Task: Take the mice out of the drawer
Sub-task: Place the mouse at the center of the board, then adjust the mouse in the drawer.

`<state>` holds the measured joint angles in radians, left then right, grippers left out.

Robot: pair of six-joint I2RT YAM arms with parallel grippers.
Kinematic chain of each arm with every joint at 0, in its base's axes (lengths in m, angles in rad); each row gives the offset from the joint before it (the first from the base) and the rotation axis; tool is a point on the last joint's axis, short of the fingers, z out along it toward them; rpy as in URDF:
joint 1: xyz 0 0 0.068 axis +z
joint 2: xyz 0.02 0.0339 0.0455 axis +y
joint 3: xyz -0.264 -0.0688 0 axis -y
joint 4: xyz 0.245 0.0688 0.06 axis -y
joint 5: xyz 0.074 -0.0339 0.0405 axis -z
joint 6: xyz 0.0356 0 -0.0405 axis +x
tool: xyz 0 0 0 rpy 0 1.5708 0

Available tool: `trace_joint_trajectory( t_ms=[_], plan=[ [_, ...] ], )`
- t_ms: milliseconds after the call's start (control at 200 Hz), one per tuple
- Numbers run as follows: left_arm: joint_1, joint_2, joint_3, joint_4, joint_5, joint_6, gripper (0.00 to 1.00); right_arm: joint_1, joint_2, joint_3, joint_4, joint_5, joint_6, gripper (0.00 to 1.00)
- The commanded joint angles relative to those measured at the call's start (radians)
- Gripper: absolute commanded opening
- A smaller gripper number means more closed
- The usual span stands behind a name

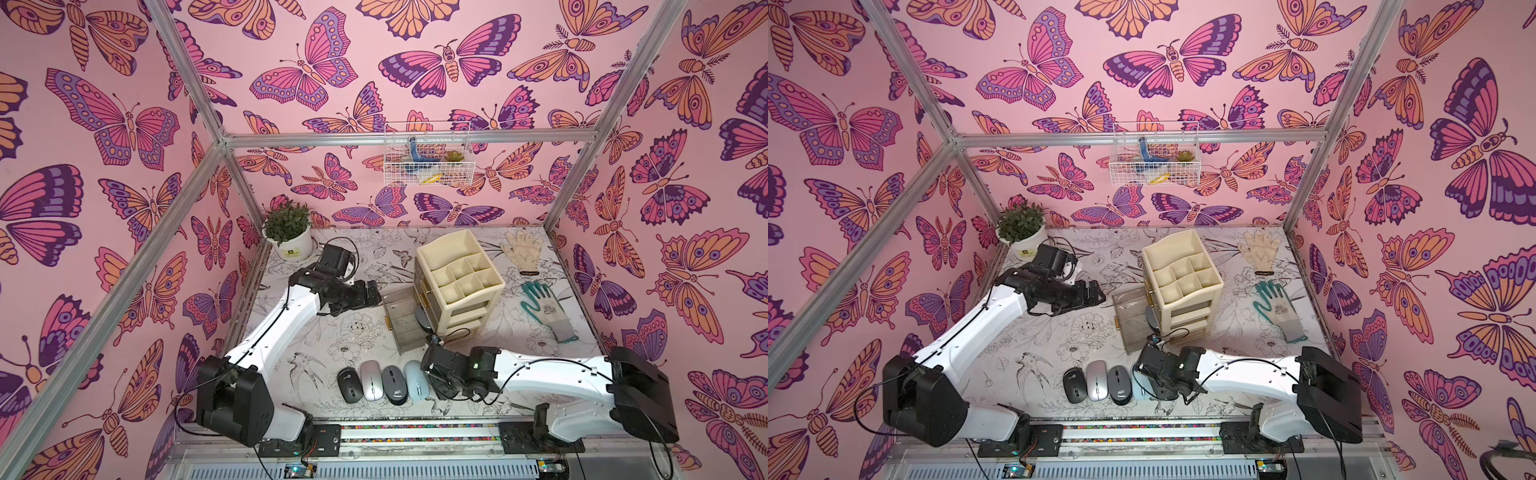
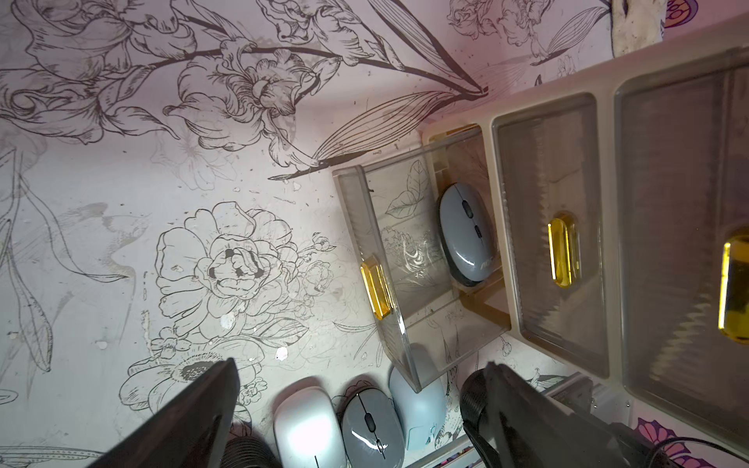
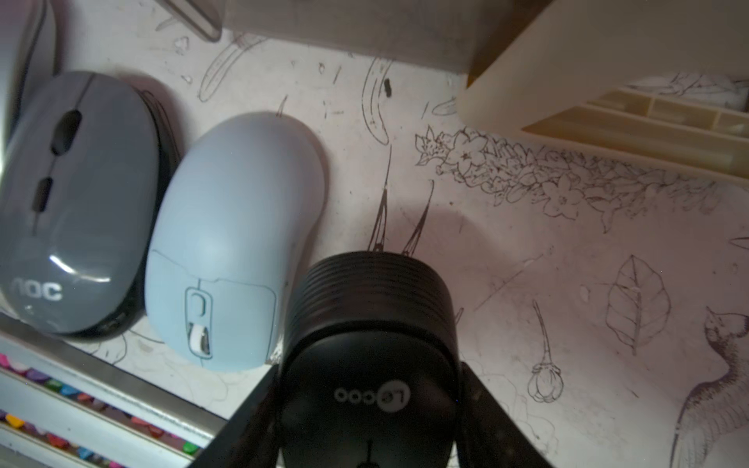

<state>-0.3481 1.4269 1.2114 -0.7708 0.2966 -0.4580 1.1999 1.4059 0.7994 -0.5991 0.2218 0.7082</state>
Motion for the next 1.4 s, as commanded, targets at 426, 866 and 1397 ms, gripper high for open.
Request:
trace_joint_trajectory(
  t_ms=[426, 866, 1397],
  plan=[
    [-0.121, 0.177, 0.06, 0.155, 0.092, -0.018, 0.93, 0.052, -0.239, 0.193, -0.259, 0.145, -0.003, 0.89],
    [-0.142, 0.302, -0.017, 0.496, 0.34, -0.161, 0.0, -0.531, -0.152, 0.787, -0.416, 0.081, -0.486, 0.96],
    [-0.167, 0.451, -0.132, 0.887, 0.401, -0.528, 0.0, -0.749, 0.159, 0.92, -0.358, -0.107, -0.566, 0.97]
  ],
)
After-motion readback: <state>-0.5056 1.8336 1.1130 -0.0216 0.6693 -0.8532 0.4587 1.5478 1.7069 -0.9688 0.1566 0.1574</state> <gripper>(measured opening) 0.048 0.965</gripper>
